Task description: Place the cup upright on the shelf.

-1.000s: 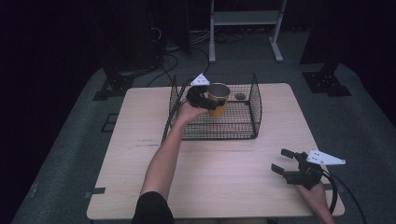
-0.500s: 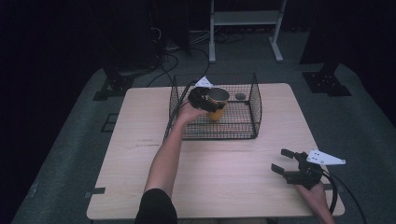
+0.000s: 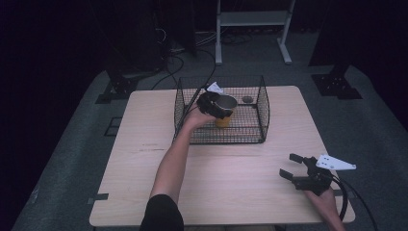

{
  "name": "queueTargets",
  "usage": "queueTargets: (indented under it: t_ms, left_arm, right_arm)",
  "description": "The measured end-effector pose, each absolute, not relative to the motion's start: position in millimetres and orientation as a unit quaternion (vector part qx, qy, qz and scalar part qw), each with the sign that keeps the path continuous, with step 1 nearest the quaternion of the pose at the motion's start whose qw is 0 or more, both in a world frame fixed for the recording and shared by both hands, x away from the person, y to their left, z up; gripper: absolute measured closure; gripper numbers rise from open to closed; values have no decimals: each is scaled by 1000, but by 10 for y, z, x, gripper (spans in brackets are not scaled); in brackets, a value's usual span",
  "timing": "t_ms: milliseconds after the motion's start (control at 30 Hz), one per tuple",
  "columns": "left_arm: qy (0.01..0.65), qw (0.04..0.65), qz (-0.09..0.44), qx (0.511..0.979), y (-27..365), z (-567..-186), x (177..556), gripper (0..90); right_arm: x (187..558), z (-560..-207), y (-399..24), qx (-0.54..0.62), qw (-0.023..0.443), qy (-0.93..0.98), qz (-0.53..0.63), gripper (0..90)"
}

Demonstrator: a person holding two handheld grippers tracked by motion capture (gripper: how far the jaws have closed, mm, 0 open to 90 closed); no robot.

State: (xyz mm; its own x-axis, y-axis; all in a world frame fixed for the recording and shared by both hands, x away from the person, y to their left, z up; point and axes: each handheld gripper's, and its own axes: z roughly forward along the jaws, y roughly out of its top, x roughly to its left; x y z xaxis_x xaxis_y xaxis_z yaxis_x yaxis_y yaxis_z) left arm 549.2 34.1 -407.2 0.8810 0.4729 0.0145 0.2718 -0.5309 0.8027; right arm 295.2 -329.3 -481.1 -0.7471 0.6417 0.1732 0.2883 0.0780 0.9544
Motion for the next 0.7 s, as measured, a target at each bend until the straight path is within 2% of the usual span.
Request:
queueTargets:
  t_ms: [700]
  left_arm:
    - [217,417,121,874,362,-4047,5492,127]
  right_arm:
    - [2954,-4810,-3307,325,145,716,601,150]
